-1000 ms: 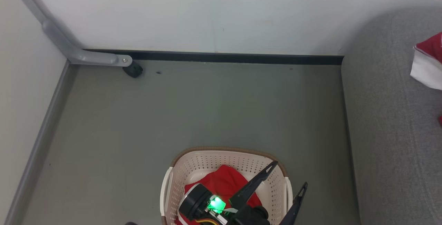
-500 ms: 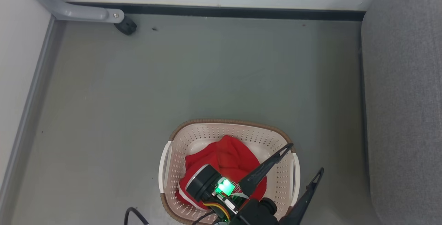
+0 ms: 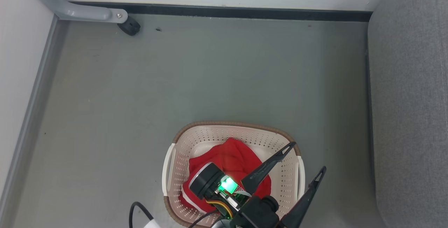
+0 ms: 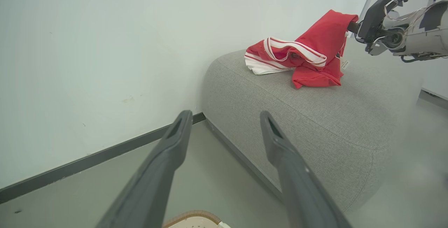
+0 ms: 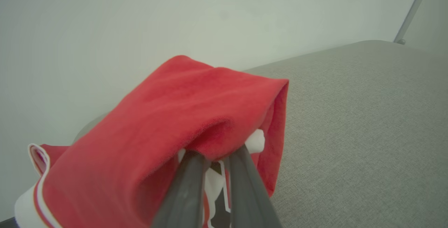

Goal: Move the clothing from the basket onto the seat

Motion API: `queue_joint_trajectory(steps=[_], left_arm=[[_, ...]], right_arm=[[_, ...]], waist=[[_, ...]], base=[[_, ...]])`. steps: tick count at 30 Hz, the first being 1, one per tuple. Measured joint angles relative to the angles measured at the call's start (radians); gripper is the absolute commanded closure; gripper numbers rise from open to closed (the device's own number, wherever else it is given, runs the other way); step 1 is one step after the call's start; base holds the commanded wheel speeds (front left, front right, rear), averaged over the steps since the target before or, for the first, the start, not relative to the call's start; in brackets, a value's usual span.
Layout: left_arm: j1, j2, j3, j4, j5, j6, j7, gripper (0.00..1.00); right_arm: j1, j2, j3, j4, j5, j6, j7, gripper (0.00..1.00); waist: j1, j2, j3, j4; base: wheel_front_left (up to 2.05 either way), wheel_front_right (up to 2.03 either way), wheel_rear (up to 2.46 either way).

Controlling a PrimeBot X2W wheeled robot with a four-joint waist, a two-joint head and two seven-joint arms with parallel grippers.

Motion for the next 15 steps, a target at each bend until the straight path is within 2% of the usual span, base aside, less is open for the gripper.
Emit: queue_joint_trajectory(steps=[2, 3, 6, 7, 8, 9, 15], left_arm=[[0.000, 0.000, 0.001, 0.008, -0.005, 0.000, -0.007, 0.00], [0.000, 0.000, 0.002, 0.014, -0.006, 0.000, -0.010, 0.00], [0.000, 0.000, 0.006, 0.033, -0.025, 0.000, -0.016, 0.00], [0.000, 0.000, 0.007, 0.037, -0.034, 0.000, -0.016, 0.00], [0.000, 0.000, 0.009, 0.041, -0.038, 0.000, -0.017, 0.00], [0.000, 0.000, 0.010, 0.044, -0.040, 0.000, -0.022, 0.00], [0.004, -0.001, 0.019, 0.072, -0.052, 0.000, -0.028, 0.00]], right_arm=[[-0.005, 0.003, 0.007, 0.000, -0.005, 0.000, 0.000, 1.00], [-0.005, 0.007, 0.015, 0.000, -0.006, 0.000, 0.000, 0.96], [-0.003, 0.037, 0.028, 0.005, -0.010, 0.000, 0.000, 0.42], [0.000, 0.047, 0.032, 0.008, -0.013, 0.000, 0.000, 0.26], [0.004, 0.057, 0.033, 0.017, -0.014, 0.000, 0.000, 0.05], [0.008, 0.065, 0.036, 0.024, -0.014, 0.000, 0.000, 0.00], [0.042, 0.110, 0.041, 0.055, -0.025, 0.000, 0.000, 0.00]], waist=[[-0.0001, -0.0001, -0.007, 0.000], [0.0000, -0.0001, -0.011, 0.001], [0.0000, -0.0001, -0.026, 0.000], [0.0000, -0.0001, -0.032, -0.001], [-0.0001, -0.0001, -0.037, -0.002], [0.0000, -0.0001, -0.044, -0.003], [-0.0001, -0.0001, -0.090, -0.015]], base=[[0.00, 0.00, 0.00], [0.00, 0.00, 0.00], [0.00, 0.00, 0.00], [0.00, 0.00, 0.00], [0.00, 0.00, 0.00], [0.00, 0.00, 0.00], [0.00, 0.00, 0.00]])
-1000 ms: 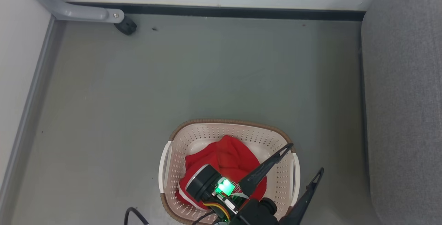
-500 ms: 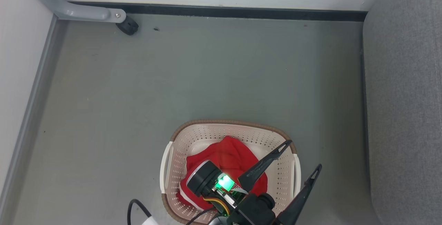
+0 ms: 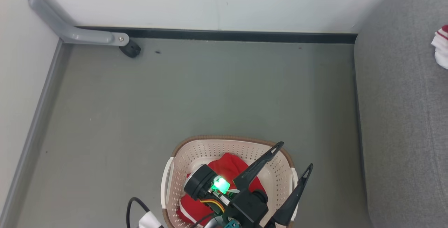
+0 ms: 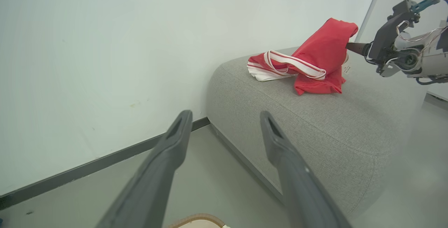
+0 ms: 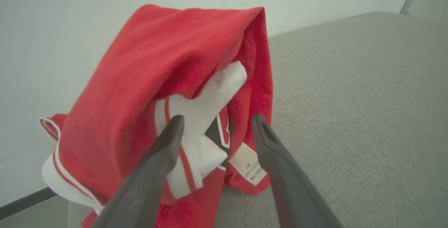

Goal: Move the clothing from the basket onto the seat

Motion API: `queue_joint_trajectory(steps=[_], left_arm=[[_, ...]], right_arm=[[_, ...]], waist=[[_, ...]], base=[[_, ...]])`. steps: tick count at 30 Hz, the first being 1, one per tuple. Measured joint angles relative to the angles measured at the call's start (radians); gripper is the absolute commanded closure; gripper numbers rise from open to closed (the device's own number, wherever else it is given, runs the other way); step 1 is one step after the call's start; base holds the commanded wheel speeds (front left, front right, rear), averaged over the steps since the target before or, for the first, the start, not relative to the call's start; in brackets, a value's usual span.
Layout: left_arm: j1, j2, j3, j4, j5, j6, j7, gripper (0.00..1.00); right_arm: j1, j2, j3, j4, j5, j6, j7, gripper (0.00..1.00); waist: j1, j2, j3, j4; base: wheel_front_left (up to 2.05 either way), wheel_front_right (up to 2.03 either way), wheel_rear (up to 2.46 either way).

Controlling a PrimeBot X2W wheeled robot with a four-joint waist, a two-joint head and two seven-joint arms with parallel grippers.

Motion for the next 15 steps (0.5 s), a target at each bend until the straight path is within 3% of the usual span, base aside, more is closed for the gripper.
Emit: queue_joint_trajectory(steps=[8, 15], left_arm=[[0.022, 0.000, 0.022, 0.031, -0.010, 0.000, -0.004, 0.00], [0.053, 0.000, 0.052, 0.051, -0.013, 0.000, -0.004, 0.00]], right_arm=[[0.074, 0.078, 0.004, -0.003, -0.026, 0.000, 0.000, 0.00], [0.092, 0.103, -0.019, -0.080, -0.058, -0.007, 0.000, 0.00]], waist=[[-0.0001, 0.0000, -0.059, -0.019], [-0.0001, -0.0001, -0.117, -0.034]], base=[[0.00, 0.00, 0.00], [0.00, 0.00, 0.00]])
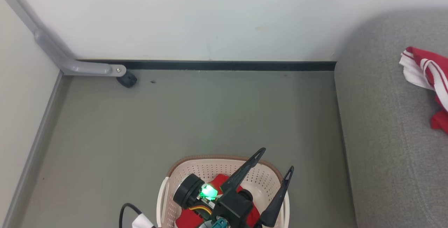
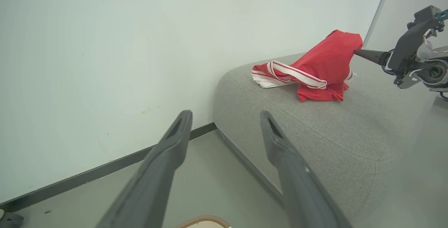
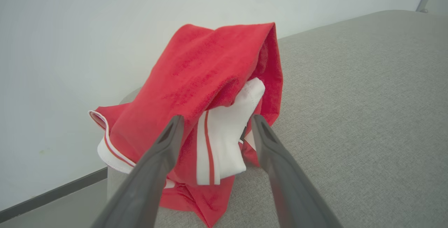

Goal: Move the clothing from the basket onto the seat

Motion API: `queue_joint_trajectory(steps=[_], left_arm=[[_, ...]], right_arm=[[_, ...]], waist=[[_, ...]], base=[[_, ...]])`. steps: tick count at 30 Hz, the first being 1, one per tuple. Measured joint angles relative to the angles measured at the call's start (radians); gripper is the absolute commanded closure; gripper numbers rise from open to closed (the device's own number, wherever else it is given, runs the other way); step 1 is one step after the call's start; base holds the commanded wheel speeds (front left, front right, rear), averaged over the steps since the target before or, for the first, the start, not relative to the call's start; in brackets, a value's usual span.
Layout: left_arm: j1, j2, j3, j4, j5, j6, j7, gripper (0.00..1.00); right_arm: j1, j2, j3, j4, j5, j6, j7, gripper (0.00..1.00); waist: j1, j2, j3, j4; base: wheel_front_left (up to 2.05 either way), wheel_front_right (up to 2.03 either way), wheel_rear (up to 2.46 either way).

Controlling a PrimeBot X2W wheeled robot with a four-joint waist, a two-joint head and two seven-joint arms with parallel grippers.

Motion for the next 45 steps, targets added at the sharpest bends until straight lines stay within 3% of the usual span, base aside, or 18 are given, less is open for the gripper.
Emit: queue_joint_trajectory(steps=[9, 21, 27, 35, 45], left_arm=[[0.065, -0.001, 0.057, 0.013, -0.003, 0.000, 0.000, 0.00], [0.226, 0.008, 0.258, 0.013, 0.006, 0.000, 0.000, 0.00], [0.303, 0.013, 0.362, -0.004, 0.026, 0.000, 0.000, 0.00], [0.371, 0.021, 0.455, -0.029, 0.047, 0.000, 0.000, 0.00], [0.429, 0.014, 0.518, -0.036, 0.095, 0.000, 0.006, 0.00]], right_arm=[[0.080, 0.033, -0.023, -0.161, -0.077, -0.026, 0.000, 0.00], [0.232, 0.179, 0.021, -0.468, -0.180, -0.063, 0.000, 0.00], [0.317, 0.236, 0.070, -0.569, -0.226, -0.065, 0.000, 0.00], [0.395, 0.283, 0.126, -0.635, -0.258, -0.074, 0.000, 0.00], [0.457, 0.294, 0.157, -0.656, -0.299, -0.092, 0.000, 0.00]], waist=[[0.0000, 0.0000, -0.081, -0.012], [-0.0001, -0.0001, -0.193, -0.009], [0.0000, -0.0001, -0.238, -0.004], [0.0000, -0.0001, -0.279, -0.001], [0.0000, -0.0001, -0.310, -0.005]], base=[[0.00, 0.00, 0.00], [0.00, 0.00, 0.00], [0.00, 0.00, 0.00], [0.00, 0.00, 0.00], [0.00, 0.00, 0.00]])
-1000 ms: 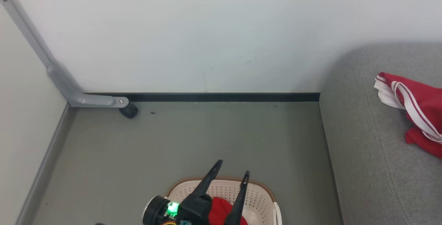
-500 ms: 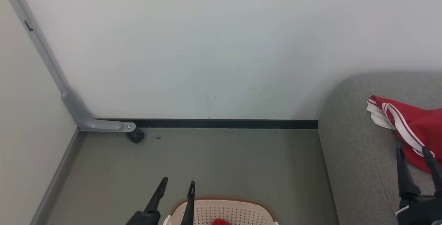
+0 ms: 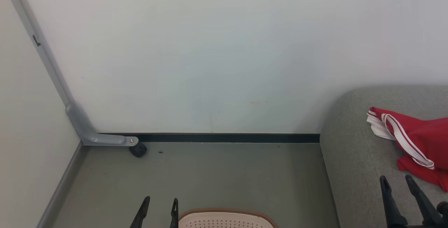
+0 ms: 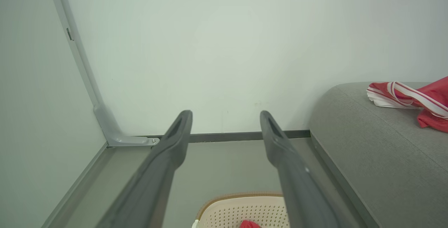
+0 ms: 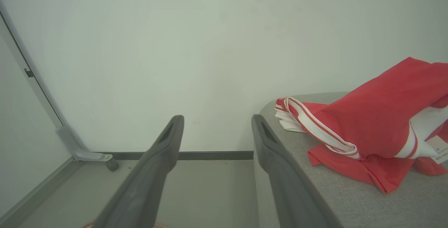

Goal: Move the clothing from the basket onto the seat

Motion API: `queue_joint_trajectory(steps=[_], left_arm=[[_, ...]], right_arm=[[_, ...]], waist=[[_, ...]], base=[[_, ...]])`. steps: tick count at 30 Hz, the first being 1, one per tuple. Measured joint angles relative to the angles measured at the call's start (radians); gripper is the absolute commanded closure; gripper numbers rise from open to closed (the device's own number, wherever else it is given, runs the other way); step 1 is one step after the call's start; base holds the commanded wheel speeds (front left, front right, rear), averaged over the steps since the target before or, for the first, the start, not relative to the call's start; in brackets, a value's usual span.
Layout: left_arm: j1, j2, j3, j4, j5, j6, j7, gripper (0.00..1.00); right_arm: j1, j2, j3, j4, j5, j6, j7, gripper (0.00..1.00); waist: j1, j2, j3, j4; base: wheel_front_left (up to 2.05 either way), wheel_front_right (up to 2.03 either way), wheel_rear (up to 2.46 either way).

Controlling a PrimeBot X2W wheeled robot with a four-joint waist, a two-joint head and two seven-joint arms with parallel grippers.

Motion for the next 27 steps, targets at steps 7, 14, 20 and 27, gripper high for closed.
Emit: queue_joint_trajectory(steps=[7, 14, 20, 27], left_arm=[[0.036, -0.003, 0.015, 0.000, 0.012, 0.000, 0.004, 0.00], [0.057, -0.007, 0.038, 0.002, 0.039, 0.000, 0.004, 0.00], [0.062, -0.008, 0.043, 0.002, 0.040, 0.000, 0.004, 0.00], [0.070, -0.009, 0.049, 0.001, 0.046, 0.000, 0.006, 0.00]], right_arm=[[0.060, 0.002, 0.007, -0.013, -0.011, -0.018, 0.000, 0.00], [0.102, 0.002, 0.004, -0.034, -0.022, -0.035, 0.000, 0.00], [0.112, 0.002, 0.000, -0.048, -0.023, -0.042, 0.000, 0.00], [0.112, 0.002, -0.003, -0.069, -0.029, -0.049, 0.000, 0.00]], waist=[[0.0001, 0.0001, -0.010, 0.001], [0.0001, 0.0001, -0.017, 0.003], [0.0001, 0.0001, -0.018, 0.003], [0.0001, 0.0001, -0.018, 0.002]], base=[[0.00, 0.00, 0.00], [0.00, 0.00, 0.00], [0.00, 0.00, 0.00], [0.00, 0.00, 0.00]])
